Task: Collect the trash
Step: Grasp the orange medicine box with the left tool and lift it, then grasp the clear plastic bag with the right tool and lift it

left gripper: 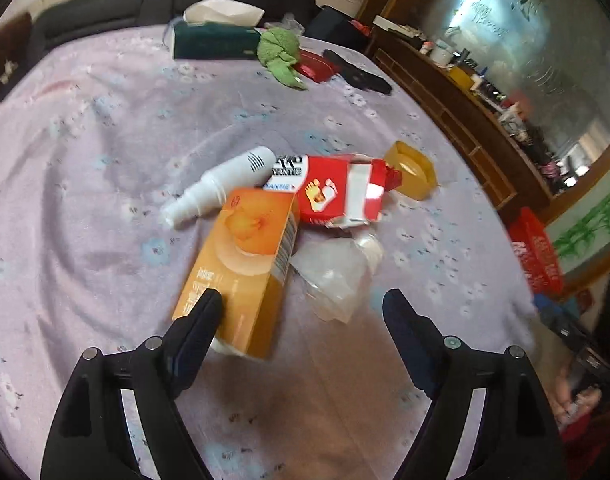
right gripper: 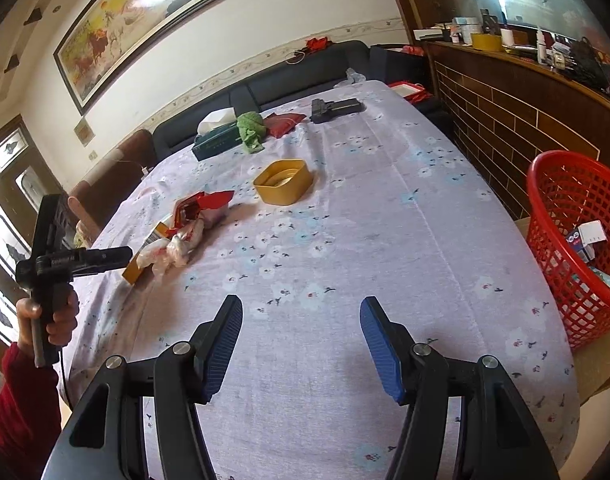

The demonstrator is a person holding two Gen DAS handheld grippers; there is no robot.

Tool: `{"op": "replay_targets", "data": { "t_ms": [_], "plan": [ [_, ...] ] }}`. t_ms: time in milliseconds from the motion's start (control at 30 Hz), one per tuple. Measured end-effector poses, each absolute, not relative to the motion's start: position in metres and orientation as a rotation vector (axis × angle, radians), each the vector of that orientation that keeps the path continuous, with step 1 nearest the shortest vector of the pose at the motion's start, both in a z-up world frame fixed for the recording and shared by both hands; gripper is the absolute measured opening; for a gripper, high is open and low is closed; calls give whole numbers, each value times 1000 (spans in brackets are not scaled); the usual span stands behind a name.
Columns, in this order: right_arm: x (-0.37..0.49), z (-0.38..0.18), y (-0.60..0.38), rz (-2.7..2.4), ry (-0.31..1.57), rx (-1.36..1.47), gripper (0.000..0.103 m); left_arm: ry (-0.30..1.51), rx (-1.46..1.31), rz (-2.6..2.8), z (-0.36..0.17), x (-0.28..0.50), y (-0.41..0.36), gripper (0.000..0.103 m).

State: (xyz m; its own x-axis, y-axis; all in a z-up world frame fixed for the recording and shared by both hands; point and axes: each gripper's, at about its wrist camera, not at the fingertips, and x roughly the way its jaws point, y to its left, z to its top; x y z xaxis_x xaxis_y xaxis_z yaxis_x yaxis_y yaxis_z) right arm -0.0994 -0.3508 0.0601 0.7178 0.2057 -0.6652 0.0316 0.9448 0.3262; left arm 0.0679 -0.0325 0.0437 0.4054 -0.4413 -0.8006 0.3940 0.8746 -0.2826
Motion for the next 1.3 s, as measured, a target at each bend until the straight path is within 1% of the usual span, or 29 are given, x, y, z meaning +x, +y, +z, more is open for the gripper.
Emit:
{"op": "replay_targets", "data": {
  "t_ms": [233,467,567,633,700,800,833,1067,1200,1300],
  "plan": [
    [-107,62,-346,103,764,302,66,1001,-43,-423,44,87,-27,81],
    [-107,61,-352,93,763,327,66,1071,-98,-364,20,110,-16,80],
    [-107,61,-348,102,765,320,66,1068,-129,-361,17,112,-16,75],
    [-107,61,-344,108,767,309,66,1056,-103,-342,17,107,-21,62],
    [-106,61,-342,110,770,301,66,1045,-65,-314,17,102,-29,55],
    [-104,62,-339,114,773,302,66,1017,-13,-245,16,91,-37,50],
    [-103,63,-338,116,773,302,66,1008,-14,-231,16,87,-38,45],
    [-86,69,-315,172,793,292,66,893,-74,-171,29,26,-27,45],
    [-61,69,-290,214,840,285,66,814,-118,-172,33,-13,-20,45],
    [-33,66,-268,247,879,303,66,775,-117,-160,34,-27,-17,45]
  ]
}}
